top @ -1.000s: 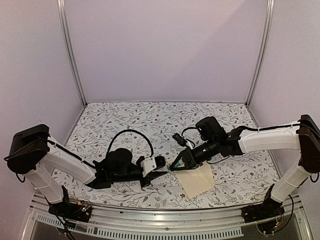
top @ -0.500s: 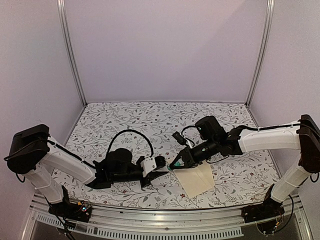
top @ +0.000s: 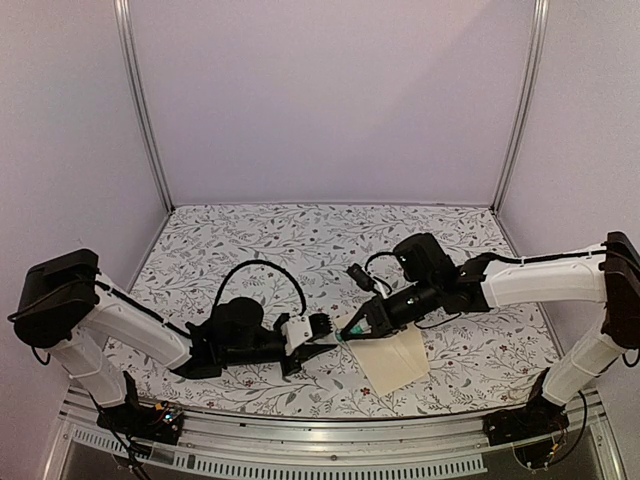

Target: Place the letter into the envelope and seal it

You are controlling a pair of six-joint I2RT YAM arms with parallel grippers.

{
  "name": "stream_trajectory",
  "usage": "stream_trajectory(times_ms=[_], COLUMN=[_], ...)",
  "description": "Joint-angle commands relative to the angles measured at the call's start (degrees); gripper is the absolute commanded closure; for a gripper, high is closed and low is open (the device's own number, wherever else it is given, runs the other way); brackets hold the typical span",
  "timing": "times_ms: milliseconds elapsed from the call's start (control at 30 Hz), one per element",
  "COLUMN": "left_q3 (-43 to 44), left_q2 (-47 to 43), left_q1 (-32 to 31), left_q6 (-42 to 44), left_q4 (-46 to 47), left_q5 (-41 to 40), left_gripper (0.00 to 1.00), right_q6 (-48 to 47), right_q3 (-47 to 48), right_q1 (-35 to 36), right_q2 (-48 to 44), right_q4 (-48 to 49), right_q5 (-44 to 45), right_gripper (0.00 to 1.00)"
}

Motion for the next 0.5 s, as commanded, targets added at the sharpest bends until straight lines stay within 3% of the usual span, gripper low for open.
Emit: stream_trajectory(times_ms=[0,467], left_q3=[-1.69,-3.18], left_q2=[-1.67,-3.35], left_q1=[-0.46,0.7], left_q6=[0.01,-2.14], left_q4=[2.38,-1.47], left_q5=[-1.13,-1.06], left_gripper=[1.0,1.0], right_q6=[-0.52,0.32], right_q3=[-2.78,-11.33], right_q1=[-0.22,-2.73], right_q2=[-4.61,-16.83], right_q4=[-0.7,-1.76], right_q5=[1.83,4.27], right_gripper=[0.98,1.0])
